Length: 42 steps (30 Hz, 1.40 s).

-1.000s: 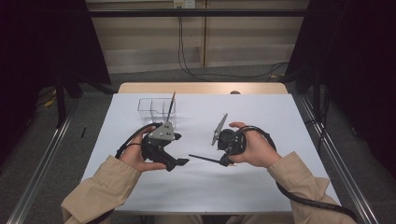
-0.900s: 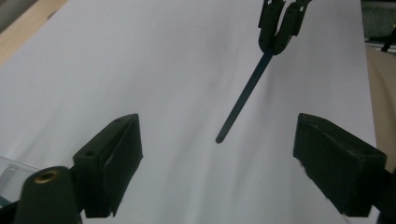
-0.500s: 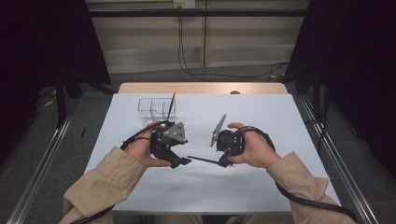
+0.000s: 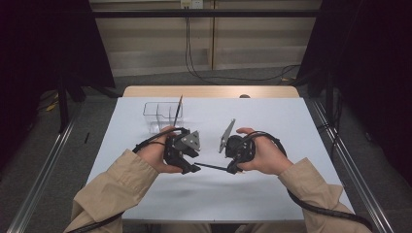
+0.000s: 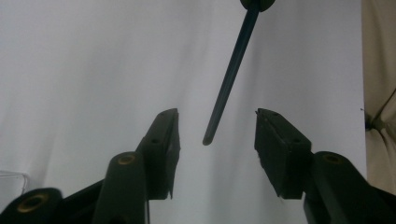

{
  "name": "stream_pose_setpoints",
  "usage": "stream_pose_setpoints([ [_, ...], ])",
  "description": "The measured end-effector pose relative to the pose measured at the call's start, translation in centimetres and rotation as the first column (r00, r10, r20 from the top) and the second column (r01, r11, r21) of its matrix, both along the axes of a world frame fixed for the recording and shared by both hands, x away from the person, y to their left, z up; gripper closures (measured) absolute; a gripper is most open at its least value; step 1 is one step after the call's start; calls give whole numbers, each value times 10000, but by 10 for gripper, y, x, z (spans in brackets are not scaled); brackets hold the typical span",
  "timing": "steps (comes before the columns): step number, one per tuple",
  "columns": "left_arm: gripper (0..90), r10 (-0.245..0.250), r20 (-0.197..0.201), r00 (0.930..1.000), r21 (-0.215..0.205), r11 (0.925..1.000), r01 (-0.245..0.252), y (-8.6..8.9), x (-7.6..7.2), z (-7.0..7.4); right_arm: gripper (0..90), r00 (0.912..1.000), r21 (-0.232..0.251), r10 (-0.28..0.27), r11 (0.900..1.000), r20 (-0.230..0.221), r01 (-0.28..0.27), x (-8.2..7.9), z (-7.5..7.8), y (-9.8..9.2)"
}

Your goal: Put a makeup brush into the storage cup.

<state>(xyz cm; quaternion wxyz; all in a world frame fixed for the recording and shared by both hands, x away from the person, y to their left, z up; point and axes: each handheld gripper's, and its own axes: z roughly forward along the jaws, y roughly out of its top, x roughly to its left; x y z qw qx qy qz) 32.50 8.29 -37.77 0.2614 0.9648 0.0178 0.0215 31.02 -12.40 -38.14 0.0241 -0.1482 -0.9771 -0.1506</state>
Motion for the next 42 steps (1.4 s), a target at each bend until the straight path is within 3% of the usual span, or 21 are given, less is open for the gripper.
stream_pose_setpoints([
  [14, 609, -236, 161, 9996, 161, 9996, 233, -1, 1, -5, 841, 9993, 40, 363, 9993, 46, -363, -2, 0, 8],
  [29, 645, -403, 30, 9992, 165, 9991, 402, -7, -1, -12, 841, 9996, 234, 278, 9993, -11, -278, -3, 5, 8],
  [42, 715, -591, 81, 9982, 140, 9982, 590, -10, -3, -10, 841, 9994, 191, 340, 9992, -2, -340, -2, 1, 8],
])
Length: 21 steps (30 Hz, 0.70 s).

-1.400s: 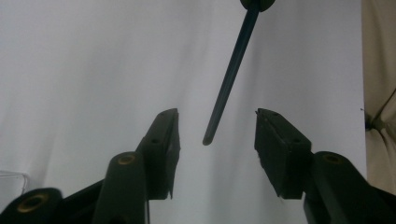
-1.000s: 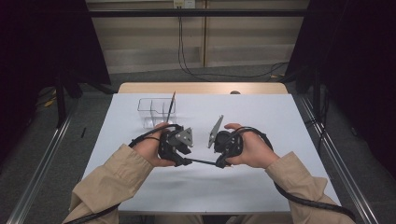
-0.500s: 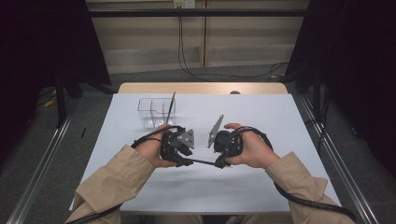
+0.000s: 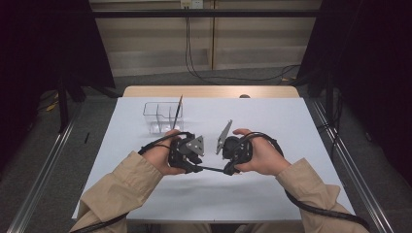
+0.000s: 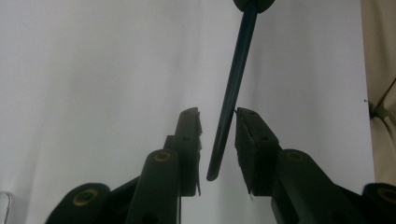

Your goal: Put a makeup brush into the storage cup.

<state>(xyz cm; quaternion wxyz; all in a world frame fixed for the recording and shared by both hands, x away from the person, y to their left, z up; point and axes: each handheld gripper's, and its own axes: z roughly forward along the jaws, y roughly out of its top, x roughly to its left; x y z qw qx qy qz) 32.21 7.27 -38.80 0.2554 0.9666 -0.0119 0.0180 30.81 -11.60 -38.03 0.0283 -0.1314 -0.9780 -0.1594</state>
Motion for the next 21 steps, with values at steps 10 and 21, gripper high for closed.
stream_pose_setpoints([
  [10, 805, 61, -174, 9998, -24, 10000, -62, 1, 0, -5, 841, 9998, 547, -41, 9985, 198, 30, 0, 8, 0],
  [21, 819, 93, -460, 9989, -228, 9997, -104, 6, -1, -11, 840, 9993, 830, 94, 9965, 368, -124, -1, 12, 1],
])
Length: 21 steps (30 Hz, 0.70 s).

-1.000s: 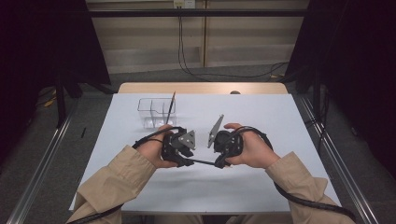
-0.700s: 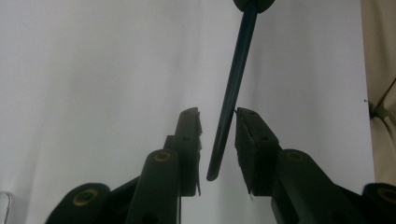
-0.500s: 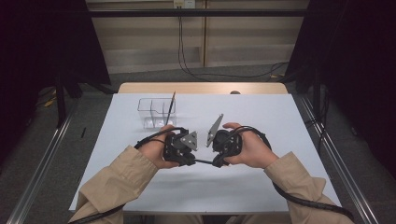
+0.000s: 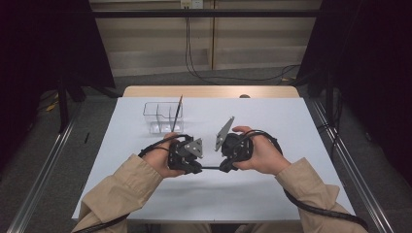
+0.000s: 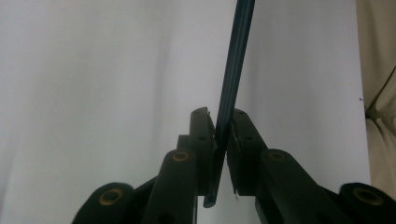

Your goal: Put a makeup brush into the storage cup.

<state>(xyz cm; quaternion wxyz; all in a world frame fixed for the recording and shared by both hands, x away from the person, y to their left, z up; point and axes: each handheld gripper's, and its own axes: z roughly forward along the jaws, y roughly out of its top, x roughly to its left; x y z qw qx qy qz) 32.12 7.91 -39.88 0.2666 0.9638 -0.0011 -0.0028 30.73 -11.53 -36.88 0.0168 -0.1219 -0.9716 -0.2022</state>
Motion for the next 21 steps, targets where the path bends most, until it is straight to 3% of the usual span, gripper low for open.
stream_pose_setpoints([
  [5, 832, -255, 96, 9996, 298, 9992, 252, -1, -2, 2, 834, 10000, 12, 61, 10000, 16, -61, -1, -1, 1],
  [14, 854, -413, 243, 9988, 213, 9989, 408, -3, -4, 8, 777, 9996, 128, -150, 9998, 236, 147, 0, -5, -4],
  [21, 855, -465, 269, 9986, 431, 9980, 453, -2, -2, 9, 699, 9988, -161, -286, 9994, 405, 293, -1, -5, -7],
])
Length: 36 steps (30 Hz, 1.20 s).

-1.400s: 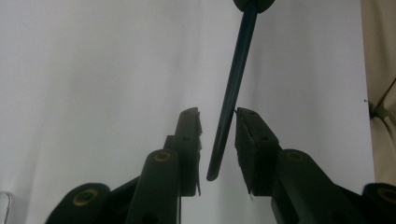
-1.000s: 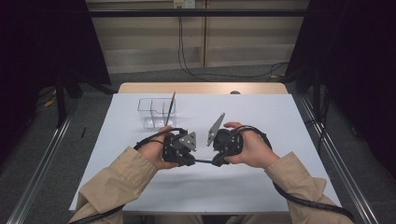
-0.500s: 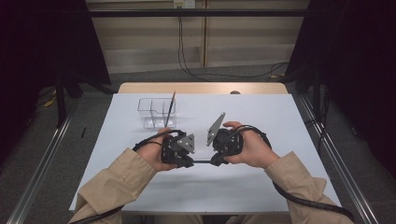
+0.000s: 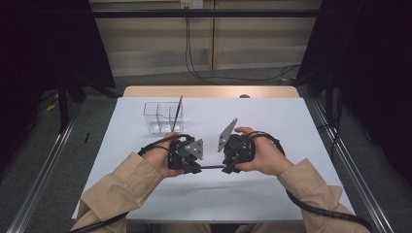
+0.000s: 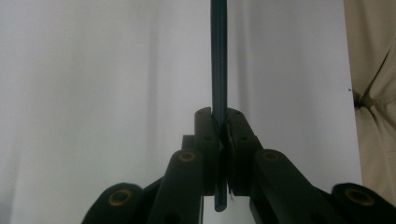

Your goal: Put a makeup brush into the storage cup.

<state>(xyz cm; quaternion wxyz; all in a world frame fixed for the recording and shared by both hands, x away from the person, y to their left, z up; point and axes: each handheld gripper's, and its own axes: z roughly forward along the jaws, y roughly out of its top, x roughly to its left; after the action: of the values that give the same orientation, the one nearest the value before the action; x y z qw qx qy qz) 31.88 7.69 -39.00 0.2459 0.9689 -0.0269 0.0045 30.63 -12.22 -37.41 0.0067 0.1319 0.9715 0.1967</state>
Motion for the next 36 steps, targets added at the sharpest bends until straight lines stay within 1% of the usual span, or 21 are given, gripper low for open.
stream_pose_setpoints([
  [3, 855, 13, -12, 10000, -5, 10000, -13, 1, 0, 1, 692, 10000, -176, -19, 9998, -2, 19, 0, 0, -2],
  [4, 854, -4, 4, 10000, 25, 10000, 4, 1, 1, 1, 701, 10000, -240, 76, 9997, 28, -75, 0, 0, -3],
  [9, 854, -6, -39, 10000, -28, 10000, 6, 2, 1, 1, 816, 9999, -442, 118, 9990, 27, -116, 0, -1, -6],
  [10, 854, 14, -92, 10000, -39, 10000, -15, 1, 1, 1, 822, 9998, -494, 175, 9986, 25, -173, 0, -1, -6],
  [14, 853, 27, -91, 10000, -13, 10000, -27, 1, 1, 0, 841, 9993, -642, 356, 9973, 99, -349, 0, -2, -5],
  [17, 846, 123, -232, 9997, -100, 9999, -126, 2, 3, -1, 847, 9988, -719, 480, 9963, 89, -473, -1, -1, -4],
  [19, 827, 220, -336, 9992, -344, 9991, -231, 4, 5, -1, 850, 9989, -718, 471, 9963, 55, -465, -2, -1, -3],
  [20, 798, 304, -410, 9987, -576, 9978, -327, 4, 5, -1, 852, 9985, -665, 540, 9963, 11, -538, -2, -1, -3],
  [21, 757, 284, -445, 9986, -662, 9973, -313, 4, 5, 0, 853, 9985, -628, 543, 9966, 3, -542, -2, -1, -3],
  [22, 753, 222, -432, 9988, -694, 9973, -252, 3, 5, 1, 852, 9987, -654, 506, 9966, 29, -503, -2, -1, -3],
  [23, 743, 276, -413, 9988, -737, 9968, -306, 2, 4, 2, 852, 9986, -686, 523, 9963, 7, -521, -2, -1, -2],
  [25, 741, 190, -482, 9987, -728, 9971, -225, -1, 3, 3, 853, 9983, -658, 579, 9962, 35, -575, -1, -2, -1],
  [26, 742, 199, -505, 9985, -798, 9965, -239, -3, 3, 3, 853, 9984, -688, 557, 9961, -41, -558, -2, -2, 0],
  [27, 743, 168, -491, 9987, -795, 9966, -207, -4, 3, 3, 853, 9979, -635, 642, 9959, -5, -641, -1, -3, 2],
  [28, 742, 165, -439, 9989, -858, 9961, -203, -5, 3, 2, 853, 9982, -624, 605, 9962, -35, -606, -2, -3, 3],
  [29, 740, 125, -474, 9988, -854, 9962, -166, -6, 3, 3, 854, 9979, -638, 654, 9958, -12, -654, -2, -3, 4],
  [30, 738, 163, -642, 9978, -997, 9948, -226, -6, 3, 2, 854, 9979, -600, 638, 9962, 77, -632, -2, -3, 5],
  [31, 735, 179, -681, 9975, -1126, 9933, -255, -6, 3, 1, 855, 9985, -586, 532, 9969, 110, -524, -3, -2, 6],
  [33, 728, 184, -756, 9970, -1103, 9935, -267, -7, 3, -1, 854, 9976, -434, 691, 9967, 47, -689, -3, -1, 6],
  [34, 719, 196, -844, 9962, -1066, 9939, -286, -6, 3, -1, 855, 9979, -385, 654, 9971, 40, -652, -3, -1, 7],
  [36, 719, 209, -846, 9962, -1179, 9925, -308, -6, 2, -2, 855, 9978, -379, 659, 9971, 108, -654, -3, 0, 7],
])
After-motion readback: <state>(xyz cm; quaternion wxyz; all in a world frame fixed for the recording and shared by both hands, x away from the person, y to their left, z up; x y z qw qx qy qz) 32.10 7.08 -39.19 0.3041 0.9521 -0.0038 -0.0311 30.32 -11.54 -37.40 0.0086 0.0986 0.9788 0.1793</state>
